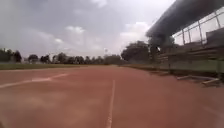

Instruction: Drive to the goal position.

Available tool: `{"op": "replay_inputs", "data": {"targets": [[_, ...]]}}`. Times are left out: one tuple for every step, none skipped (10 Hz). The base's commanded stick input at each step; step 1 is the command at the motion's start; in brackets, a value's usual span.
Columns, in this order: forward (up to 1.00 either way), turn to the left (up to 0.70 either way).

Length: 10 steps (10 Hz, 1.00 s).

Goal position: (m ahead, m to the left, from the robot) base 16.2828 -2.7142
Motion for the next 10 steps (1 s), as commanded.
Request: {"op": "replay_inputs", "data": {"targets": [[0.45,0.00],[0.45,0.00],[0.45,0.00],[0.45,0.00],[0.45,0.00],[0.45,0.00],[0.45,0.00],[0.45,0.00],[0.45,0.00],[0.45,0.00]]}}
